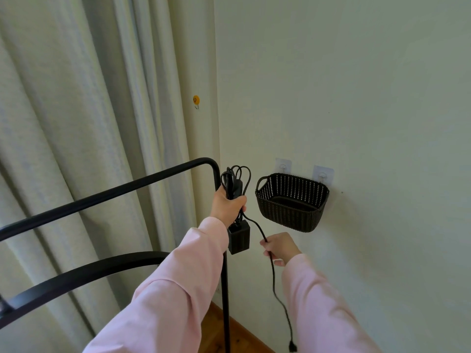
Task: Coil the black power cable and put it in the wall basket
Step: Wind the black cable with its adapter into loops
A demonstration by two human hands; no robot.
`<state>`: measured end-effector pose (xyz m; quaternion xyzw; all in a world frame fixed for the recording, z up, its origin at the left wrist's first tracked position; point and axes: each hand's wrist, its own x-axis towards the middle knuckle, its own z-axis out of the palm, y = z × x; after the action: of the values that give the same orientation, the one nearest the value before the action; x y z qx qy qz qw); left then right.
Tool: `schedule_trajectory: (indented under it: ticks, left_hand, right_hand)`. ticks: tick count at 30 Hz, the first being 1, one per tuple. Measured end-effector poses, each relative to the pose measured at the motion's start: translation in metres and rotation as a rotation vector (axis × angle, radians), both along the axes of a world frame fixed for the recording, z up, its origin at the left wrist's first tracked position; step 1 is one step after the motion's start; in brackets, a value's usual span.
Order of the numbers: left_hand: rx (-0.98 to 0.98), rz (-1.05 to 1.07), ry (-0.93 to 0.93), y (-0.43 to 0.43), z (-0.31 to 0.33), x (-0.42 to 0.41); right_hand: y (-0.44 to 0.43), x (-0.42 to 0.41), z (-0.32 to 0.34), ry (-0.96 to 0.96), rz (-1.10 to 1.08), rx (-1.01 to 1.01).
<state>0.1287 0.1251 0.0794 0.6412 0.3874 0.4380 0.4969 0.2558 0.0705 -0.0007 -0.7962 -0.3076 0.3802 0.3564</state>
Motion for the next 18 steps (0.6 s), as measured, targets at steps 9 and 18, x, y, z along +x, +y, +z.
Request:
schedule_trajectory:
  ticks: [9, 18]
  left_hand:
    - [0.09, -0.132, 0.148, -0.001, -0.004, 0.008]
    - [0.17, -0.166, 0.163, -0.001, -0.009, 0.011]
  right_hand:
    - [0.003, -0.006, 0.033, -0.206, 0.117, 0.114]
    - [-0.007, -0.013, 0.063, -0.132, 0.233, 0.312]
